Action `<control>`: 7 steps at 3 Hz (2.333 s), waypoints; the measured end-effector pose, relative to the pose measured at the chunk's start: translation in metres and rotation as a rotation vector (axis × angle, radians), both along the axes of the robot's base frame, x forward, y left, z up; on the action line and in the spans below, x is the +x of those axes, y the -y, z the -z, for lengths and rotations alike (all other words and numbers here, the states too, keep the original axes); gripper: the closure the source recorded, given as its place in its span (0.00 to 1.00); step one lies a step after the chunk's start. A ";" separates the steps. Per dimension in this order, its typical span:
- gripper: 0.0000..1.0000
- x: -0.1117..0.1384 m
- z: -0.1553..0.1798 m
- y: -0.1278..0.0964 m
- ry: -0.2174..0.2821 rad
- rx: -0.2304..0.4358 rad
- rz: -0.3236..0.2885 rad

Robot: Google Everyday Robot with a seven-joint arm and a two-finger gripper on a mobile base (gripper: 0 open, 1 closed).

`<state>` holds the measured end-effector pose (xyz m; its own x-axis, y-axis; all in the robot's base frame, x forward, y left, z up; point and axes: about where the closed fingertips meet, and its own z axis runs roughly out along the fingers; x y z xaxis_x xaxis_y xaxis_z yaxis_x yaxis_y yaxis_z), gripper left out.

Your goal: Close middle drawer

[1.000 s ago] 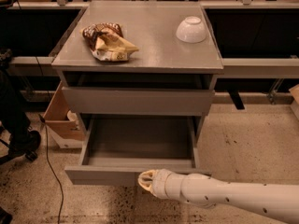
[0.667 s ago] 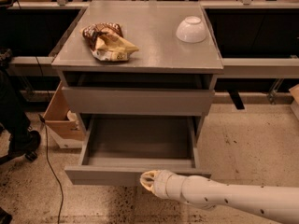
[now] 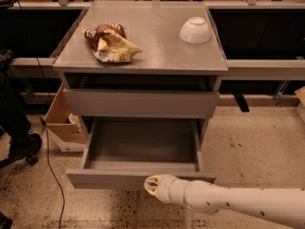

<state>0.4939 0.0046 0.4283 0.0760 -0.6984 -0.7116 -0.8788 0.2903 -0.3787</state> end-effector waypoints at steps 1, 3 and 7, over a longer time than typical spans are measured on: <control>1.00 0.023 0.022 0.018 0.047 -0.052 0.010; 1.00 0.086 0.031 0.033 0.144 -0.129 0.001; 1.00 0.158 0.024 0.029 0.236 -0.142 -0.034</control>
Offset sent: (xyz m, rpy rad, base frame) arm 0.1249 -0.0578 -0.0228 -0.1694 -0.1986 -0.0359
